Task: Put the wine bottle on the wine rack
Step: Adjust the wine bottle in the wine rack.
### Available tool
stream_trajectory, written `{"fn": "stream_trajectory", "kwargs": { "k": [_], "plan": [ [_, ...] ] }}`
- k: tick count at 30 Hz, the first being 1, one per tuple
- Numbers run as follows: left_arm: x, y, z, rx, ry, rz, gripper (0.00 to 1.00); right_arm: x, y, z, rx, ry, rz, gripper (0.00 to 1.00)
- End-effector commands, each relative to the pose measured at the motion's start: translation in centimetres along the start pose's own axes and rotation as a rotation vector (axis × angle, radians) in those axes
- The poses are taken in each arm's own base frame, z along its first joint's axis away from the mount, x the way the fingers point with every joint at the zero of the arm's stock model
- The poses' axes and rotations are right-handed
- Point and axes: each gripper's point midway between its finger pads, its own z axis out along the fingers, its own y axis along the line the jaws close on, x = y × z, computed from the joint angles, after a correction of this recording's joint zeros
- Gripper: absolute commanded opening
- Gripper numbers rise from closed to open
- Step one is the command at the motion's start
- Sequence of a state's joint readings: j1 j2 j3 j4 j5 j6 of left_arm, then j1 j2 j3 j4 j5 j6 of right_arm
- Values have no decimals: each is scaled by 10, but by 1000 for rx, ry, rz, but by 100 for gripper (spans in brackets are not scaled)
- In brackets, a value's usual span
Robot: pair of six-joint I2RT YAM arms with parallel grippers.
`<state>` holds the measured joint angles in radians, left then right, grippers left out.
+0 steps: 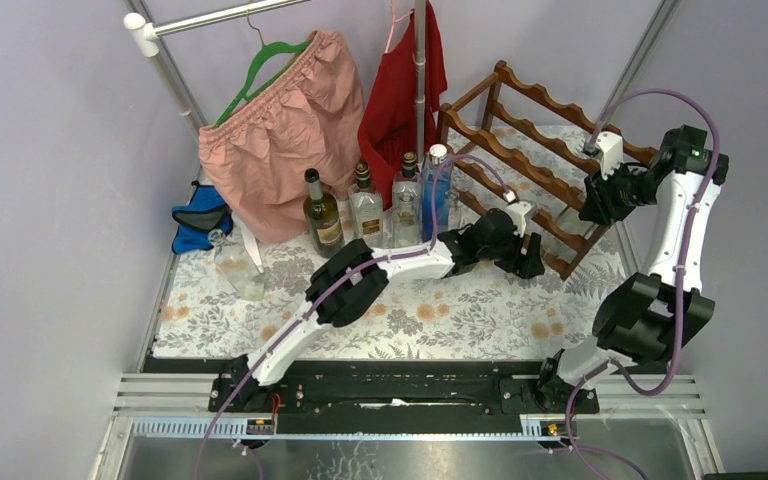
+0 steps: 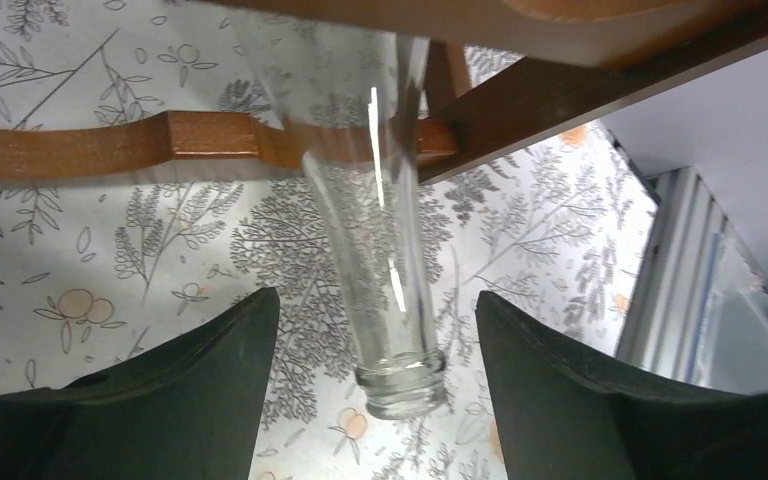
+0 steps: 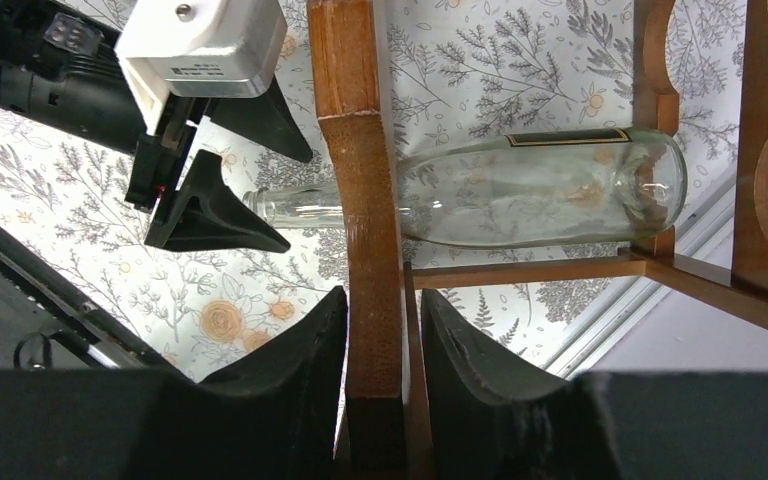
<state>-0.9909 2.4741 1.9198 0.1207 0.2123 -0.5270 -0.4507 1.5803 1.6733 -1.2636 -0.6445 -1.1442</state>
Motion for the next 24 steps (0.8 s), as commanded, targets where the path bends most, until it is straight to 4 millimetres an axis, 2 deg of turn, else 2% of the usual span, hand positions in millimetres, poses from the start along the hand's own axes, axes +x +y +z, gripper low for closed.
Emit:
{"fn": "stream_trajectory", "kwargs": {
  "k": [1, 4, 9, 16, 19, 24],
  "plan": [
    [-36, -33, -19, 114, -72, -27, 78, -11, 19, -18, 29, -42, 38, 24],
    [-31, -38, -22, 133, -49, -77, 77, -12, 22, -18, 41, -53, 62, 23],
    [-21, -36, -24, 125, -25, -104, 76, -6, 15, -15, 83, -41, 82, 24],
    [0, -37, -18, 82, 18, -50, 76, -3, 15, -13, 99, -42, 90, 24],
    [6, -34, -12, 77, 29, -47, 72, -1, 16, -11, 92, -40, 95, 24],
    [4, -23, -5, -25, 26, 34, 71, 1, 18, -10, 84, -39, 98, 24]
  ]
}}
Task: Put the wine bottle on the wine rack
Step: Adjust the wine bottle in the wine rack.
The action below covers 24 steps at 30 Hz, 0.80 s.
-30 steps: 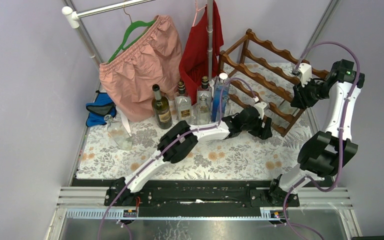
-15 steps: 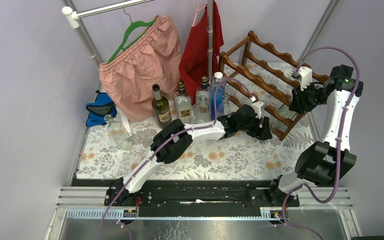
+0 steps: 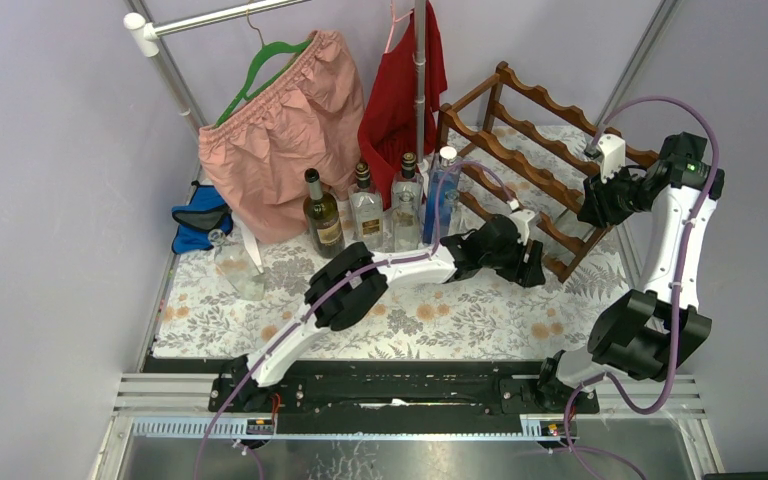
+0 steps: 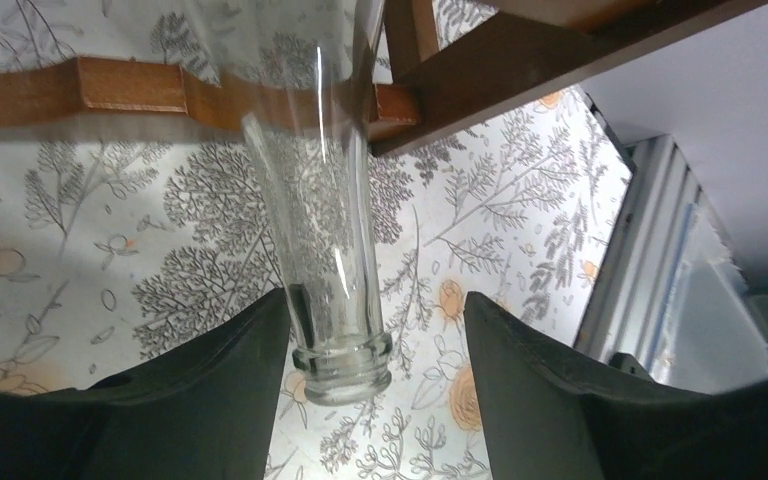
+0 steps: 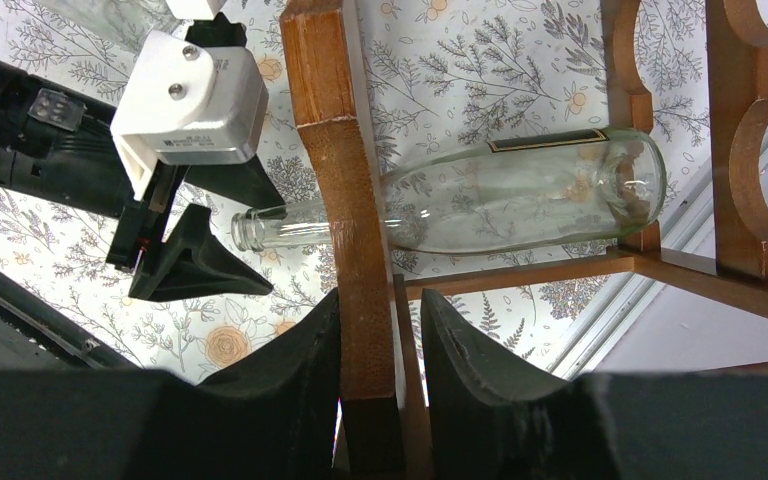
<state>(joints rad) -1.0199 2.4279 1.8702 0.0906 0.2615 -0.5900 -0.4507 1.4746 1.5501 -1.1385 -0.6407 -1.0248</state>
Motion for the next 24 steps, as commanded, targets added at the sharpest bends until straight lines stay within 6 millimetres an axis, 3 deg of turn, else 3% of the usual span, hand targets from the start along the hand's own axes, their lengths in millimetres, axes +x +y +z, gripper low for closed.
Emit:
{"fn": "stream_trajectory", "kwargs": {
  "k": [1, 10, 15, 19, 24],
  "plan": [
    [-18, 2, 4, -79, -53, 110, 71, 1, 11, -9, 8, 4, 42, 24],
    [-41, -2, -5, -195, -90, 260, 72, 4, 13, -7, 3, 11, 38, 24],
    [-37, -19, -16, -227, -131, 295, 72, 9, 13, -4, -2, 22, 41, 25],
    [-25, -35, -31, -180, -189, 225, 70, 12, 14, -2, -8, 26, 41, 25],
    [-27, -49, -47, -154, -244, 174, 70, 15, 18, -2, -14, 32, 27, 23]
  ]
}}
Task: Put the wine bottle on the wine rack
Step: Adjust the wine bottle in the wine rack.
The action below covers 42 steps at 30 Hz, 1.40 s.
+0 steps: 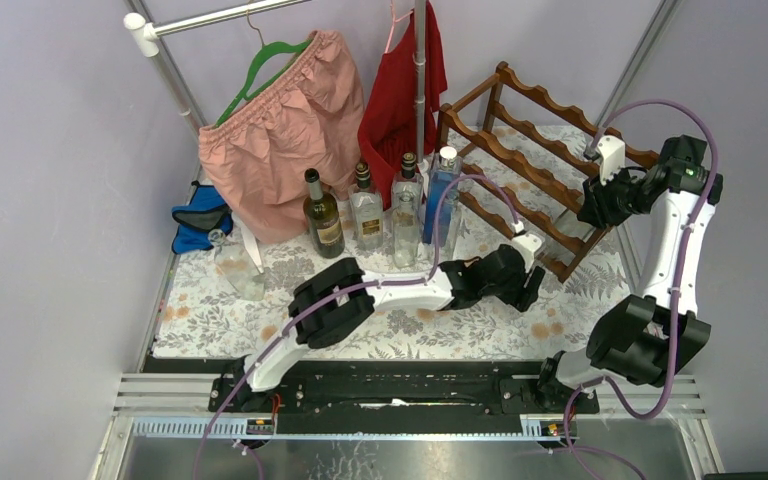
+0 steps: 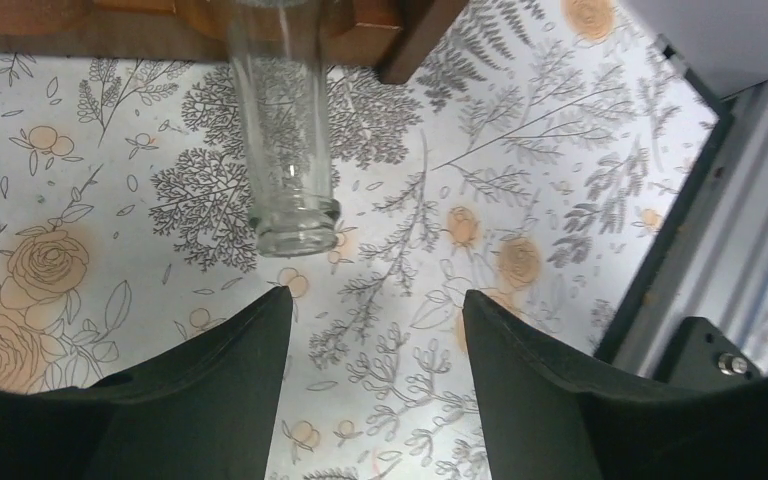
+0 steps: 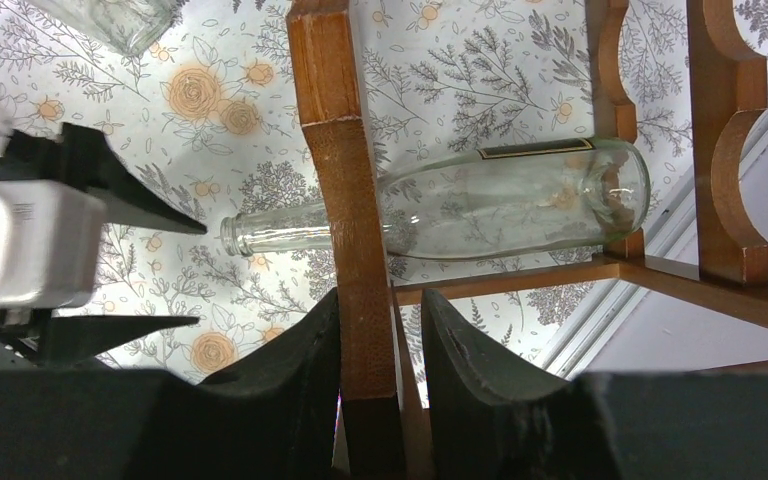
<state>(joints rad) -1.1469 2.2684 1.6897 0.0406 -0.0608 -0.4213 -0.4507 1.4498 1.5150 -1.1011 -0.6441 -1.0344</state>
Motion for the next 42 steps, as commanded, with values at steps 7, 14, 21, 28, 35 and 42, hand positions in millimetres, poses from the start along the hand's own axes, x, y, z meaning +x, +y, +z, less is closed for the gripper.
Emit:
{"fn": "stream_trajectory", "kwargs": {
  "k": [7, 14, 21, 28, 35, 42],
  "plan": [
    [-67, -34, -65, 131, -271, -115, 69, 24, 19, -10, 9, 85, 8, 6],
    [-53, -34, -111, 194, -329, -249, 68, 35, 21, -17, 56, 132, 0, 0],
    [-24, -42, -136, 260, -416, -439, 68, 44, 41, -29, 60, 153, -37, 0],
    [0, -41, -144, 332, -525, -678, 68, 50, 57, -31, 61, 141, -37, 0],
    [9, -37, -136, 422, -594, -927, 71, 52, 71, -30, 27, 123, -31, 0],
    [18, -31, -108, 402, -621, -1053, 73, 49, 77, -32, 16, 103, -39, 0]
  ]
}}
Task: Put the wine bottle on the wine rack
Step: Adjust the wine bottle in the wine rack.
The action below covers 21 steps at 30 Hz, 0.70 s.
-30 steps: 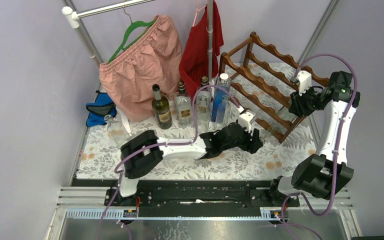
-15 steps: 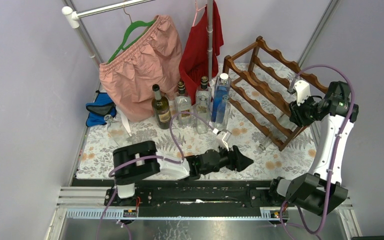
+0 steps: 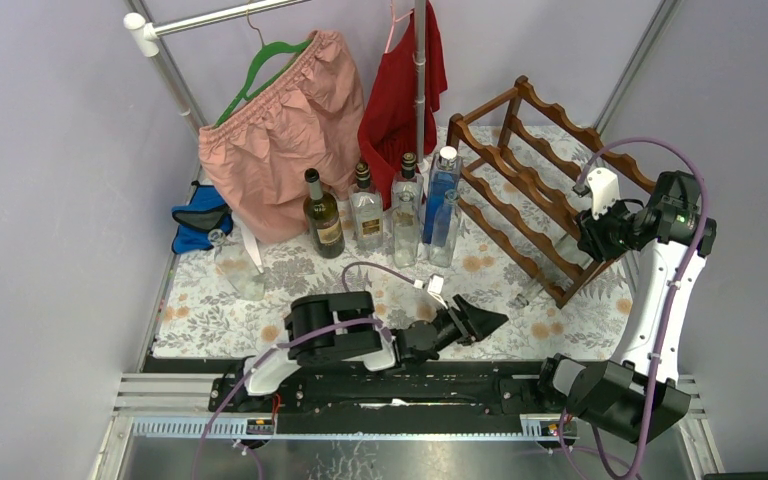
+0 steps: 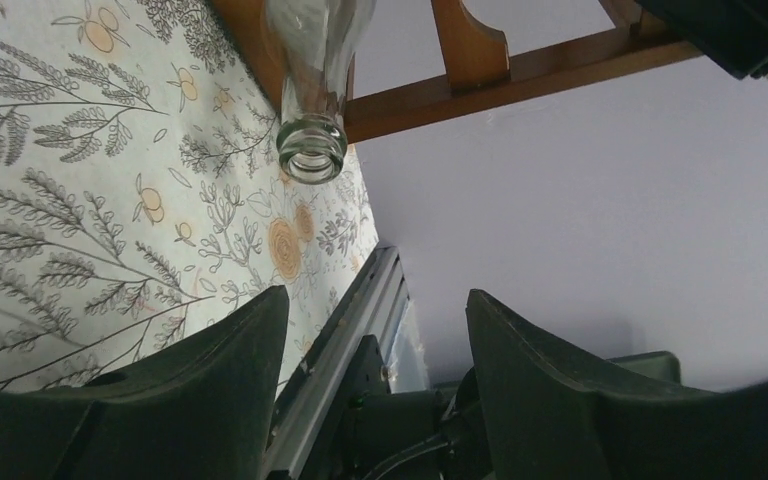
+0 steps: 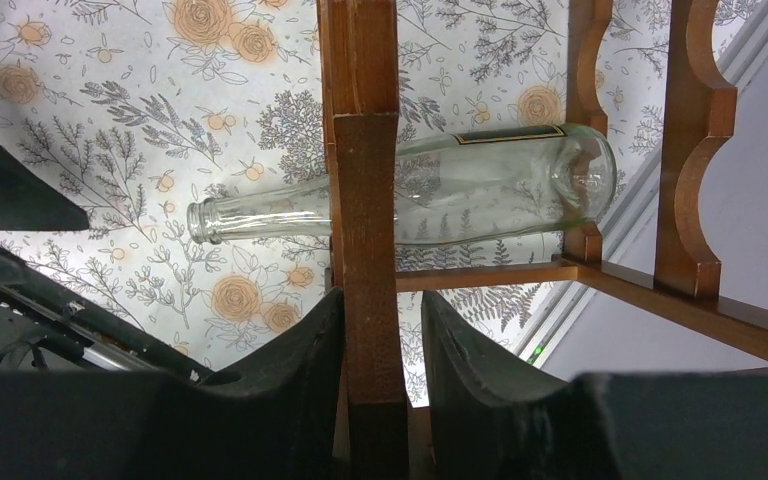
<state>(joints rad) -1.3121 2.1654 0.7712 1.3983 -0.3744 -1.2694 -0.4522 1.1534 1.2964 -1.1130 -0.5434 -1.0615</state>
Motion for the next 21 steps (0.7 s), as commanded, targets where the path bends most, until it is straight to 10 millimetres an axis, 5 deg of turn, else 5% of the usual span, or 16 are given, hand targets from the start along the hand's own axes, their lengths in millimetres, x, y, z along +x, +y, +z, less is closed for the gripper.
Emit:
{"fn": "stream_trajectory", "kwargs": {
  "k": [1, 10, 21],
  "plan": [
    [-16, -24, 17, 102, -124, -180, 73, 15, 29, -4, -89, 44, 20, 0],
    [-1, 12, 55, 40, -130, -313, 73, 15, 31, -2, -102, 38, 25, 0],
    [-3, 29, 79, 14, -114, -433, 70, 13, 37, -4, -118, 27, 10, 0]
  ]
}}
